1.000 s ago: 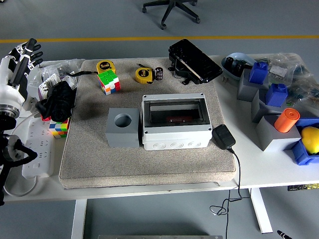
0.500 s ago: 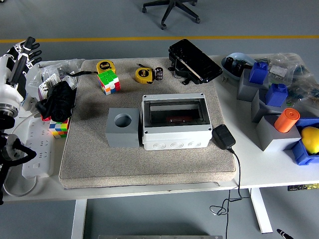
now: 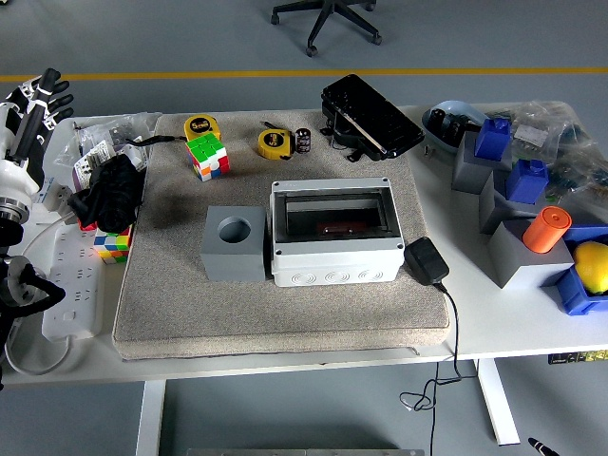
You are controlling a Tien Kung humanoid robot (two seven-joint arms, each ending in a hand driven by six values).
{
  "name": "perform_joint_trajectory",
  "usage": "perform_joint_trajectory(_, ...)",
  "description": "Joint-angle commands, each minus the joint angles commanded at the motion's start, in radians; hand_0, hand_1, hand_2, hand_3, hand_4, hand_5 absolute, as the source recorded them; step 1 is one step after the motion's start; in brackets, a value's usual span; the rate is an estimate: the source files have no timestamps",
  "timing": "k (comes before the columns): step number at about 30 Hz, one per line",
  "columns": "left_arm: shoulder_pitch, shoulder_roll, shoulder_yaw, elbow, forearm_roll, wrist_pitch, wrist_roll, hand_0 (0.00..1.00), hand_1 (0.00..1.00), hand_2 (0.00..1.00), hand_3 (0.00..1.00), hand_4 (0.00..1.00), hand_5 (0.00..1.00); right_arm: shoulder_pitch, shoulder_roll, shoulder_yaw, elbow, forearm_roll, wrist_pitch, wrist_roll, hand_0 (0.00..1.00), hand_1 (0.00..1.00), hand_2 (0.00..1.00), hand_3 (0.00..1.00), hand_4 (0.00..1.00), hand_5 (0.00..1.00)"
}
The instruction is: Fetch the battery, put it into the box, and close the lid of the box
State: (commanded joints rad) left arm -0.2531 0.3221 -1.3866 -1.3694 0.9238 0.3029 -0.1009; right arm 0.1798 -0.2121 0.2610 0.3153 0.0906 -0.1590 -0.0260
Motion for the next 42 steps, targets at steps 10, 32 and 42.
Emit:
perform_joint_trajectory(10,-0.006,0.004,0.003,-0.003,-0.001,0.001,-0.001,0.73,0.728,0.728,0.702,0.998,0.687,0.002,-0.003,-0.005,0.0,0.003,0.001,-0.001,0.577,0.638,0.661,0.579,0.94,0.496)
perform_joint_trajectory(32,-0.003,0.001,-0.003,-0.01,-0.002,0.001,0.0,0.723,0.724,0.724,0.7,0.998,0.686,-0.004,-0.005,-0.005,0.0,0.002,0.004,-0.001,0.576,0.639,0.662,0.58,0.941,0.495)
perform_joint_trajectory(42,-0.001,0.0,0.0,-0.011,-0.004,0.0,0.001,0.718,0.724,0.723,0.7,0.998,0.686,-0.006,0.0,0.004,0.0,-0.001,0.003,0.001,0.578,0.639,0.662,0.58,0.941,0.494)
